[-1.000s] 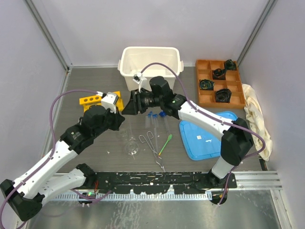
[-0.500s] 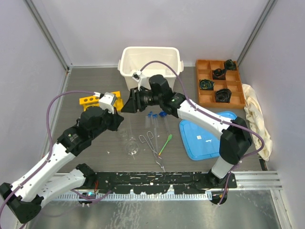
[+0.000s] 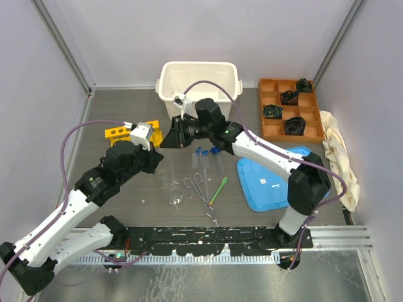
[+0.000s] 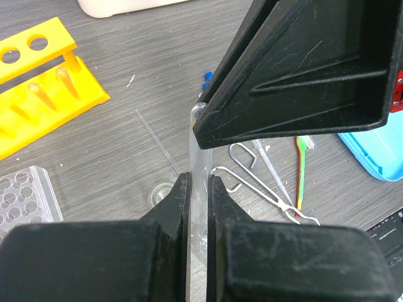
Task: Organize the chemistry lab equipment
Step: Pick up the test tube at the center of the board.
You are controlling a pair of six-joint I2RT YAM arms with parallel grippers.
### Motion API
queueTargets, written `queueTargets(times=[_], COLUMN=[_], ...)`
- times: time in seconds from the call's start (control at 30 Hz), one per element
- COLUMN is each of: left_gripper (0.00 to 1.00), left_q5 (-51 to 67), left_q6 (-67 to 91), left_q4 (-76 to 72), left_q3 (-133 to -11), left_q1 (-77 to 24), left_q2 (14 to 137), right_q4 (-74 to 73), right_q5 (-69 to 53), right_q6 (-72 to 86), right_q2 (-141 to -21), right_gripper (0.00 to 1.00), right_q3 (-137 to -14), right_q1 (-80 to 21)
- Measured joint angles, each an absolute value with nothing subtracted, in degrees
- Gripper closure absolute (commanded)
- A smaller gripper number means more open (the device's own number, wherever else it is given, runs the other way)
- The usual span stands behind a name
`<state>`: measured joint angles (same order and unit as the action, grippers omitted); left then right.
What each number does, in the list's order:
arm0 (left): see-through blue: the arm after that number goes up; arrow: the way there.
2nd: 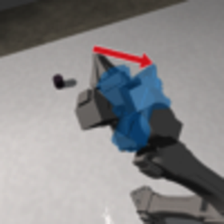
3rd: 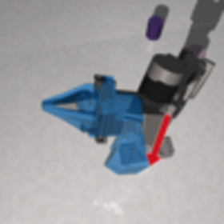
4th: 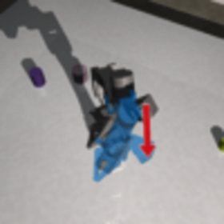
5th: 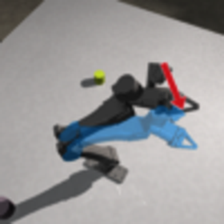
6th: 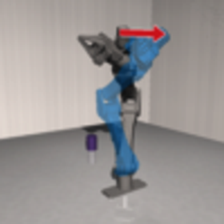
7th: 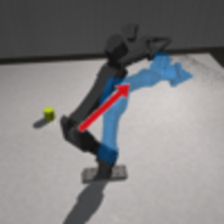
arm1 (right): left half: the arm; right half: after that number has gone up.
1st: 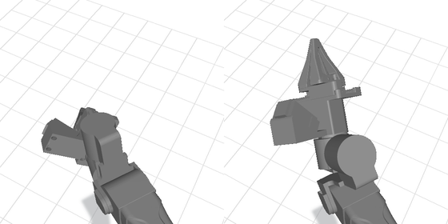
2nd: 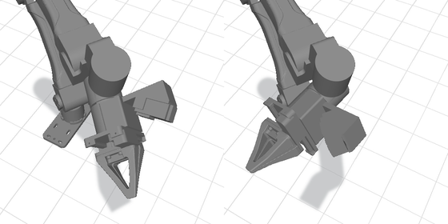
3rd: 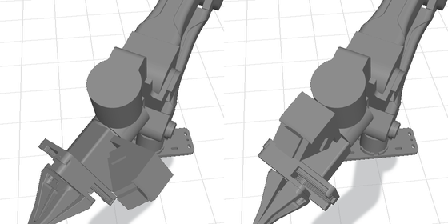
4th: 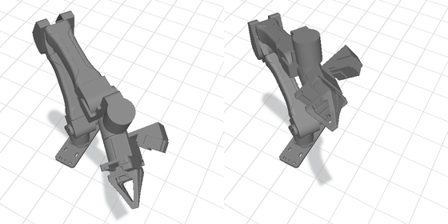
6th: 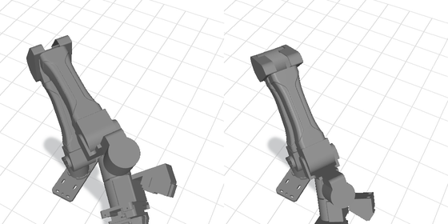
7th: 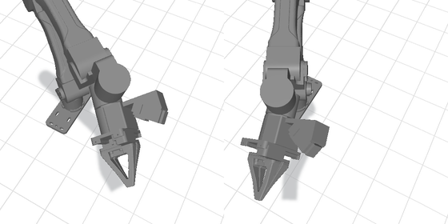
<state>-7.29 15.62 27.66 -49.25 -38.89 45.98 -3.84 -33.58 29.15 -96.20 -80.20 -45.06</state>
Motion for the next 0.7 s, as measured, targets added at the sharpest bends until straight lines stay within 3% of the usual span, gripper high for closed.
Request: queueTargets(times=[0.3, 0.33, 0.47, 0.57, 0.7], left_gripper=[0.98, 0.95, 0.54, 0.42, 0.39], left_q5=[-7.29, -7.29, -7.53, -8.88, -12.34], left_q6=[15.62, 15.62, 15.62, 16.05, 17.32], left_q4=[27.88, 27.88, 27.79, 27.99, 28.25], left_q3=[-49.25, -49.25, -49.25, -49.25, -49.25], left_q1=[-38.89, -38.89, -38.89, -38.89, -38.89], left_q2=[45.95, 45.95, 46.13, 46.92, 47.99], right_q4=[-3.68, -3.68, -3.68, -3.73, -5.15], right_q5=[-34.2, -34.2, -34.28, -34.15, -33.12], right_q6=[29.34, 29.34, 29.32, 28.8, 27.44], right_q2=[-96.29, -96.29, -96.29, -96.29, -96.29], right_gripper=[0.97, 0.99, 0.99, 0.99, 0.99], right_q3=[-80.25, -80.25, -80.25, -80.25, -80.58], right_q1=[-45.06, -45.06, -45.06, -45.06, -45.08])
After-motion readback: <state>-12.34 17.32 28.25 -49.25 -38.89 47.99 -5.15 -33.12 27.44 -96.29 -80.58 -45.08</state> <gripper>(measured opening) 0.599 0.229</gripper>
